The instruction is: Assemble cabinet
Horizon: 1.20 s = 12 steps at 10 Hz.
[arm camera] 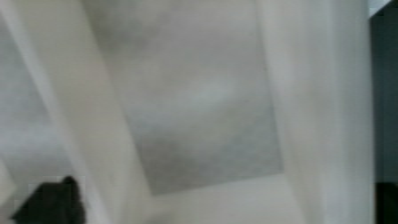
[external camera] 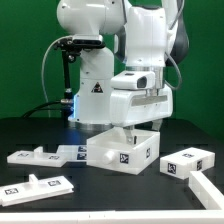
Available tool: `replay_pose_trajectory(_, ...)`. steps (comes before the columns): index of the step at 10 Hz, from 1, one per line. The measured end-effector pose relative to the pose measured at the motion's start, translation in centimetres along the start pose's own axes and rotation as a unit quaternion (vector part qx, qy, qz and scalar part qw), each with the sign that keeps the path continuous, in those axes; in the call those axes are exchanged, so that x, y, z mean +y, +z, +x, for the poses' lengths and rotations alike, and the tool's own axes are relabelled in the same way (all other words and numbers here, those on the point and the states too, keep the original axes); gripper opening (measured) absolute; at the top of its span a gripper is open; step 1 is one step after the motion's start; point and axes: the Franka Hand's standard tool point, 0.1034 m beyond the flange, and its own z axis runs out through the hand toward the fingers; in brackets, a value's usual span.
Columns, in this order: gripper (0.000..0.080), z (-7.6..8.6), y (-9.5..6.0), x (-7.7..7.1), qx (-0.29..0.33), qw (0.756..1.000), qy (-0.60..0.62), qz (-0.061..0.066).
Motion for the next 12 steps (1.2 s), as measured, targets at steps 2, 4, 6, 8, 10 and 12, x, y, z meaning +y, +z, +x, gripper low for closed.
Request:
replay_pose_trajectory(2, 0.0573, 0.2, 0.0, 0.1, 0.001, 1.0, 0.0, -0.001)
replay_pose_trajectory(4, 0.0255, 0.4, 0.0, 0.2, 0.003, 1.0, 0.0, -0.002)
replay_pose_trajectory(6, 0.0088, 0.6, -0.1, 0.3, 0.004, 1.0, 0.001, -0.002)
replay_pose_trajectory(8, 0.0088, 0.6, -0.2, 1.0, 0.005, 1.0, 0.022, -0.004)
replay_pose_trajectory(10, 0.0088, 1.5, -0.8, 1.8, 0.011, 0.996, 0.093, -0.005)
replay_pose_trajectory(12, 0.0088, 2.2, -2.5, 1.1, 0.011, 0.975, 0.221, 0.01)
